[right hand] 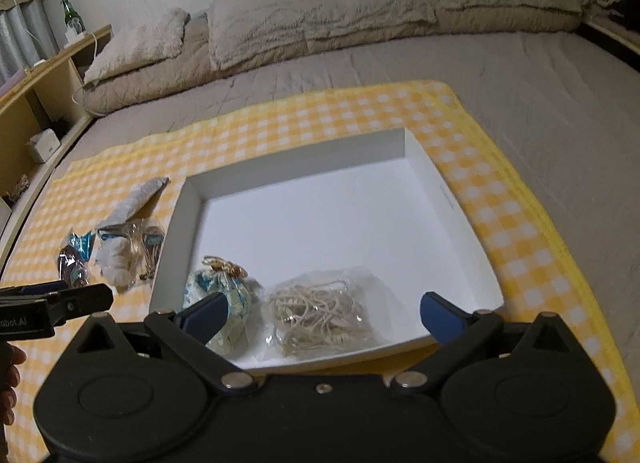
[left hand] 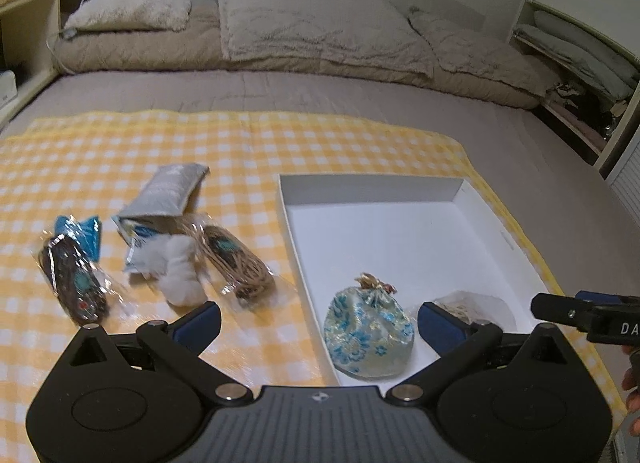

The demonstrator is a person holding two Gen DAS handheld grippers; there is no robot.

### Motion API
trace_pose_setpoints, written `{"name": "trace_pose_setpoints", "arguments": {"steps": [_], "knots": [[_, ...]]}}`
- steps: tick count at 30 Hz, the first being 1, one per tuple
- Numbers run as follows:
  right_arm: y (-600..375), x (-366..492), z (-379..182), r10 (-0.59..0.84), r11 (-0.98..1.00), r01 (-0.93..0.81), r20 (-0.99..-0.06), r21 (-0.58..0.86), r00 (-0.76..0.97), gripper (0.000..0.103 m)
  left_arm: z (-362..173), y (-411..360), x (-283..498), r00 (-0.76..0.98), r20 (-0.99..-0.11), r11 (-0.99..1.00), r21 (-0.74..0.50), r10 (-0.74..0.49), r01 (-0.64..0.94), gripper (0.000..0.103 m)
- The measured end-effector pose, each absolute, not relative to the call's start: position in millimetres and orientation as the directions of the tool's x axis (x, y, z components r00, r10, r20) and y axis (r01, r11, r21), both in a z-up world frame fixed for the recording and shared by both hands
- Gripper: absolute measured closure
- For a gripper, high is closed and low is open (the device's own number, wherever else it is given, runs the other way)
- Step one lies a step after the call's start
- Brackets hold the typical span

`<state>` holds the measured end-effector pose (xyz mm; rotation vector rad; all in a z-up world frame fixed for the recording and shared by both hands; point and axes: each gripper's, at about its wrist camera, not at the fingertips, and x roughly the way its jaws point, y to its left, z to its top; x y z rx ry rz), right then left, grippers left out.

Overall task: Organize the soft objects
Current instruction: 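Withdraw both tools from the box back toward the remaining bags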

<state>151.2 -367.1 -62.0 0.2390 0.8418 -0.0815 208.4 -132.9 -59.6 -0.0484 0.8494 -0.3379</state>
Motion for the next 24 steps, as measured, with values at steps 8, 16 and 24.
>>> {"name": "trace_pose_setpoints", "arguments": {"steps": [8,16,24], "knots": [[-357.0,149.7,-45.5,-0.009,0.980,0.140,-0.673,0.141,0.739,0.000,-41.1,-107.9,206.9,0.685,-0.670,0.955,-0.136,-0.284,0.264,0.000],[-334.7,164.8,-37.7,-0.003,0.983,0.121,-0.645,0.138,0.764,0.000,-31.1,-74.1,211.3,0.737,-0.635,0.971,-0.101,-0.231,0.217,0.000],[-303.3,184.4,-31.9,0.027,0.987,0.079,-0.625,0.141,0.780,0.000,-25.2,-39.2,219.0,0.777,-0.605,0.984,-0.076,-0.176,0.163,0.000]]}}
